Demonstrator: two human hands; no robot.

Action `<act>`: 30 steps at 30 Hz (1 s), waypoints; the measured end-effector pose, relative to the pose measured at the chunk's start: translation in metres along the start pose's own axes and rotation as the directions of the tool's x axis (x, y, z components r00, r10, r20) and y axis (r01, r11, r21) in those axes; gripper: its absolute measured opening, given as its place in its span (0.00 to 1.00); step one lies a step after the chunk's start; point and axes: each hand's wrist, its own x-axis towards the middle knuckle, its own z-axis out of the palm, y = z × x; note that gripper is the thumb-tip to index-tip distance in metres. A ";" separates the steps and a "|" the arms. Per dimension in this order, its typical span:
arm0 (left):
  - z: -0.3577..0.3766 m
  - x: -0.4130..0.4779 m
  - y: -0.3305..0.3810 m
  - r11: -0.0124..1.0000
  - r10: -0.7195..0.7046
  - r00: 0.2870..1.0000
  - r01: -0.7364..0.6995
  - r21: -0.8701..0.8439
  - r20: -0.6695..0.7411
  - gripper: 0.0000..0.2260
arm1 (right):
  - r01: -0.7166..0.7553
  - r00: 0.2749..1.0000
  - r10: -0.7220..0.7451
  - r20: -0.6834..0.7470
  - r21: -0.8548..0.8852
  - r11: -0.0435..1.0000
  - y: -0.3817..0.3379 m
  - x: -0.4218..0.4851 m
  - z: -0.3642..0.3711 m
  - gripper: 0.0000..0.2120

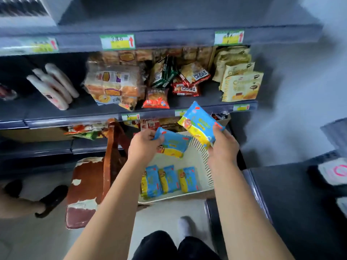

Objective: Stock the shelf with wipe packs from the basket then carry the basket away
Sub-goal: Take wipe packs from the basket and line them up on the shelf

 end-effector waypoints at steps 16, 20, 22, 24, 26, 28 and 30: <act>0.029 -0.139 0.098 0.846 0.449 0.761 -0.193 -0.497 0.468 0.01 | 0.418 0.899 -0.307 -0.313 0.401 0.815 -0.086 -0.187 -0.129 0.06; 0.038 -0.194 0.105 0.820 0.497 0.674 -0.159 -0.550 0.547 0.05 | 0.487 0.859 -0.358 -0.366 0.366 0.793 -0.086 -0.246 -0.163 0.09; 0.044 -0.218 0.107 0.828 0.495 0.636 -0.137 -0.544 0.592 0.05 | 0.525 0.838 -0.389 -0.383 0.367 0.768 -0.087 -0.272 -0.180 0.07; 0.050 -0.243 0.111 0.823 0.503 0.591 -0.105 -0.559 0.630 0.03 | 0.565 0.813 -0.413 -0.411 0.381 0.732 -0.089 -0.298 -0.194 0.06; 0.054 -0.273 0.114 0.805 0.533 0.550 -0.095 -0.585 0.643 0.02 | 0.607 0.781 -0.431 -0.453 0.387 0.694 -0.089 -0.323 -0.212 0.06; 0.056 -0.307 0.115 0.792 0.566 0.497 -0.108 -0.601 0.657 0.01 | 0.657 0.745 -0.483 -0.460 0.380 0.651 -0.088 -0.347 -0.235 0.09; 0.059 -0.339 0.115 0.776 0.601 0.431 -0.115 -0.620 0.673 0.01 | 0.702 0.705 -0.535 -0.465 0.351 0.620 -0.088 -0.371 -0.259 0.13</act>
